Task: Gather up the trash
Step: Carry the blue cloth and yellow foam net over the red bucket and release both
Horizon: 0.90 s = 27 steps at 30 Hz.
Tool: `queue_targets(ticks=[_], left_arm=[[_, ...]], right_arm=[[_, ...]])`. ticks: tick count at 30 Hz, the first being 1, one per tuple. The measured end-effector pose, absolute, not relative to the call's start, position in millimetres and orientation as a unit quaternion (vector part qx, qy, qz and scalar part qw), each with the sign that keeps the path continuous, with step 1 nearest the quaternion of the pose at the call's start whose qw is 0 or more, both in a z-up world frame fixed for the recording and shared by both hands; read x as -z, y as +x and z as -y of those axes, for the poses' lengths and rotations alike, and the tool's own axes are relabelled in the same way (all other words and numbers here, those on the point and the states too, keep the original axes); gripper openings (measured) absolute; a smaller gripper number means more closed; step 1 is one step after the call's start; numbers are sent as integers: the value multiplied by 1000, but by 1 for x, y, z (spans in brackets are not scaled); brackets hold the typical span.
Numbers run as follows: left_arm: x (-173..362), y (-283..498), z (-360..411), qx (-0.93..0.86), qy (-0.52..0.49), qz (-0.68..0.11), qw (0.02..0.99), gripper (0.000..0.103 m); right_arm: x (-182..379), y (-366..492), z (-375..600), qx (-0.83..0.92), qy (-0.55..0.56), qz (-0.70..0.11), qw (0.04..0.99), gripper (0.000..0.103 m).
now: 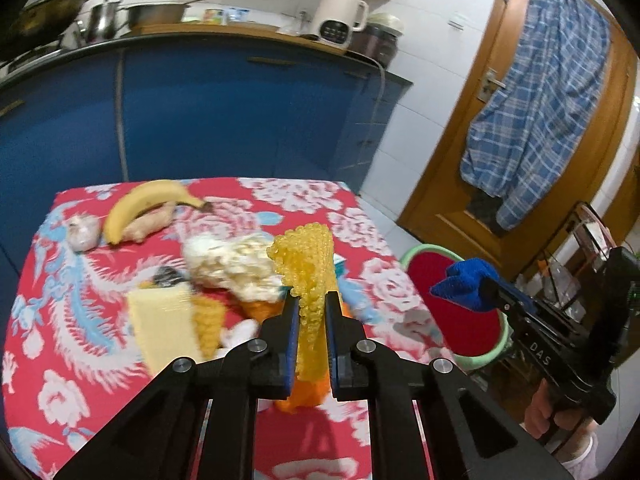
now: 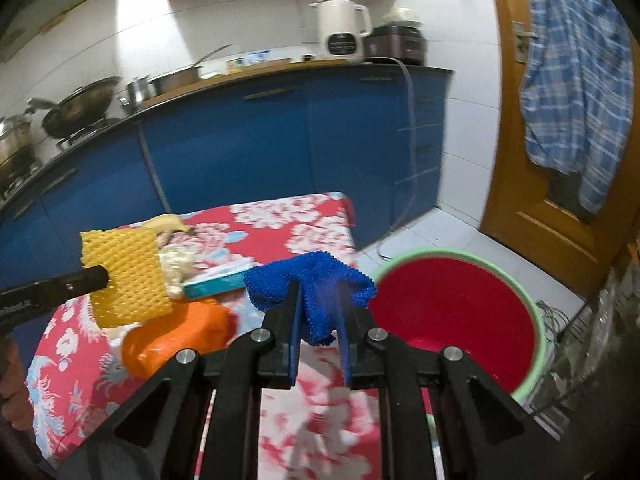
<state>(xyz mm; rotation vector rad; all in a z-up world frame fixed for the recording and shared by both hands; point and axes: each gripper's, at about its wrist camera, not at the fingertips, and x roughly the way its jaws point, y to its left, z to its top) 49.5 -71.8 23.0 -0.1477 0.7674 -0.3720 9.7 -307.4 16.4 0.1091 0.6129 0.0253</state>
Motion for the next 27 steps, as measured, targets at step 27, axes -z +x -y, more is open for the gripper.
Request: queue_targets(ticks=[27], left_arm=[[-11,77,217,286,-19,-395,872,12]], right_arm=[[37,-5,420,97,116,-345,926,37]])
